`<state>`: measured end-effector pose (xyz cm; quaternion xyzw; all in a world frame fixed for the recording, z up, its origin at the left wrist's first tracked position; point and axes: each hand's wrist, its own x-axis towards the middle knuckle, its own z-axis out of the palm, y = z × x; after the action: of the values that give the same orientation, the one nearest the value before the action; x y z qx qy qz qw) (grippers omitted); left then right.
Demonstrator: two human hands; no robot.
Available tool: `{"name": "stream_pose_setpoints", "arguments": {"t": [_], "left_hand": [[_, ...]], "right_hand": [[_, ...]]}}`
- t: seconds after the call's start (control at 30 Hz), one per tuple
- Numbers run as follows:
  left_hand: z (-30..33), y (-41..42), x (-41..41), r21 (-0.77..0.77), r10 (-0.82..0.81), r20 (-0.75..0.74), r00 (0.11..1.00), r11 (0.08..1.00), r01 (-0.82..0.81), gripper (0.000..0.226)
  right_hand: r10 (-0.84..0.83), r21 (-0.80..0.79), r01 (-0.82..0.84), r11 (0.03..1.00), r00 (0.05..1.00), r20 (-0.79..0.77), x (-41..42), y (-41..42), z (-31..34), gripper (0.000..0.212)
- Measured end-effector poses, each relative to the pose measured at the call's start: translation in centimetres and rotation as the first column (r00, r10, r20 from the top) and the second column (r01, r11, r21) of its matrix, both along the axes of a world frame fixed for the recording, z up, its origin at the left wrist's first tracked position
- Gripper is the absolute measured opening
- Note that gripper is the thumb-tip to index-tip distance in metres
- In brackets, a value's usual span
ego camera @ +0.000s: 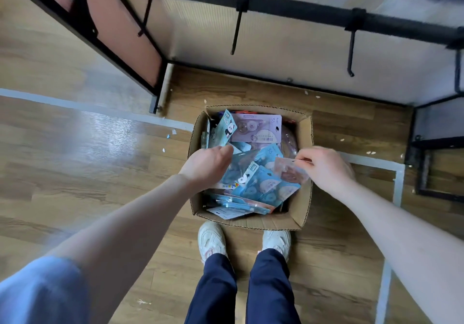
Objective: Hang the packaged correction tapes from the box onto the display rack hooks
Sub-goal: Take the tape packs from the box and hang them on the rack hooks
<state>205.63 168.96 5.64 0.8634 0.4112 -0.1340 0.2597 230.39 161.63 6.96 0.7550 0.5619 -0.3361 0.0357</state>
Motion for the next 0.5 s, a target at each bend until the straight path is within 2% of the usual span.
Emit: {"name": "stream_pose_setpoints", "arguments": {"t": [0.07,0.23,0.37,0.5], "left_hand": [[1.9,0.9,0.6,0.024,0.011,-0.058,0.998,1.0,-0.01,0.022],[6.7,2.8,1.2,0.069,-0.033,-0.134,0.99,0.997,0.042,0.05],[10.9,3.7,1.1,0.138,-0.035,-0.153,0.988,0.989,0.056,0.04],[15.1,4.7,1.0,0.196,-0.034,-0.101,0.994,0.979,0.054,0.029]], "right_hand": [[0.001,0.022,-0.001,1.0,1.0,0.017,0.2,0.6,1.9,0.014],[0.015,0.1,-0.023,0.995,0.997,0.082,0.3,1.7,7.1,0.016],[-0.018,0.138,0.005,0.99,0.995,0.094,0.2,2.3,11.1,0.016],[-0.047,0.204,0.024,0.979,0.993,0.111,0.1,3.0,15.0,0.014]]}}
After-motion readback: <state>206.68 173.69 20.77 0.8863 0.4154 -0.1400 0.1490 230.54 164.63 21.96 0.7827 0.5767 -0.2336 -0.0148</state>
